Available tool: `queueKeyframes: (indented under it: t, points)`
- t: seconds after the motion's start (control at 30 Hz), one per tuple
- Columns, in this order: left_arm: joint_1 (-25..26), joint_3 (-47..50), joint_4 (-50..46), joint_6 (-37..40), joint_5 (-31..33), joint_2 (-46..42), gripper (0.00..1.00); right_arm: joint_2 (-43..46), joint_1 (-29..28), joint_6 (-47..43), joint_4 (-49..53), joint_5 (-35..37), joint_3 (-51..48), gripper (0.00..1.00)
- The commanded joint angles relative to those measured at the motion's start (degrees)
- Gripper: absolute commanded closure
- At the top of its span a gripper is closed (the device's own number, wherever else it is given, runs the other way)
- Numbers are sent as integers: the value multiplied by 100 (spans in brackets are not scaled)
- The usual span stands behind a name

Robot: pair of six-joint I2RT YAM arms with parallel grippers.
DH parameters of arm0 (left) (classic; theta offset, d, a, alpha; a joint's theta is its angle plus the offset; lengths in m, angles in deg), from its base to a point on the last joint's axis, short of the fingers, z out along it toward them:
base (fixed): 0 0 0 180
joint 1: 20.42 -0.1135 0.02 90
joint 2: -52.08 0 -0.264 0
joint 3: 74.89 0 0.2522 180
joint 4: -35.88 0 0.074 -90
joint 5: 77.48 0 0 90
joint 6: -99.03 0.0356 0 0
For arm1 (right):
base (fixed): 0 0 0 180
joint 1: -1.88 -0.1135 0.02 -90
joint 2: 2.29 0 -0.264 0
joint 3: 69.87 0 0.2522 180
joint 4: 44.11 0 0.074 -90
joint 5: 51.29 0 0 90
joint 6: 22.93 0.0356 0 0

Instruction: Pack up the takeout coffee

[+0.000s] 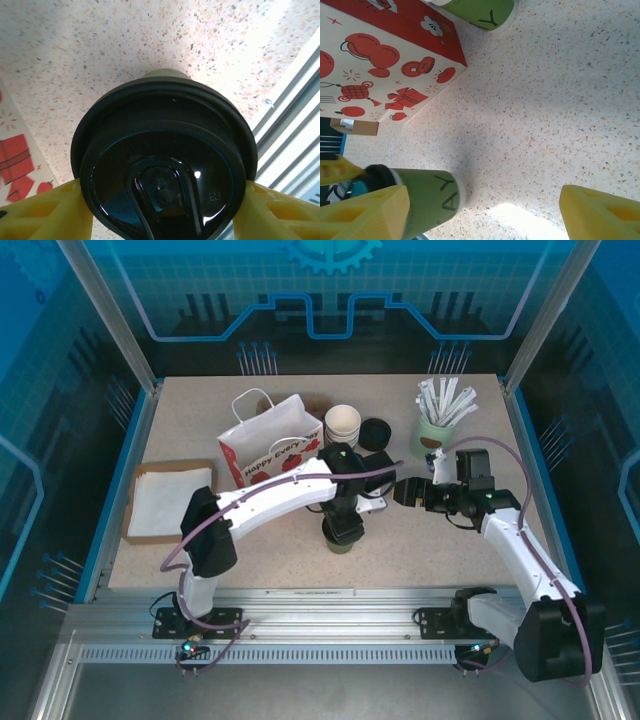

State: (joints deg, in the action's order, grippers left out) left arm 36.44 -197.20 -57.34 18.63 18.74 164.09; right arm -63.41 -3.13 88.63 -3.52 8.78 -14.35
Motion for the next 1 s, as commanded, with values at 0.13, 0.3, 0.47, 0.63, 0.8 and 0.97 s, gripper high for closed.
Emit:
queueKeyframes:
  t: [0.13,0.3,0.47,0.63,0.8,0.97]
  points:
    - [36,-1111,-1056,501,-20,-999,46,276,-192,-86,386,392,544,20]
    - [-114,-2216,-1314,759,170,-1313,47,329,-212,-144,540,631,726,20]
    - [-506,-3235,-1096,1065,183,-1504,49,241,-345,-108,531,688,823,20]
    - [-1148,-3713,-453,1297,121,-1565,49,103,-597,-117,592,830,1026,20]
    - [-1889,-3797,17,1322,-24,-1568,50,35,-748,-143,648,945,1106,20]
    - [-2670,-3796,-66,1208,-289,-1489,50,-91,-949,-93,544,996,1128,20]
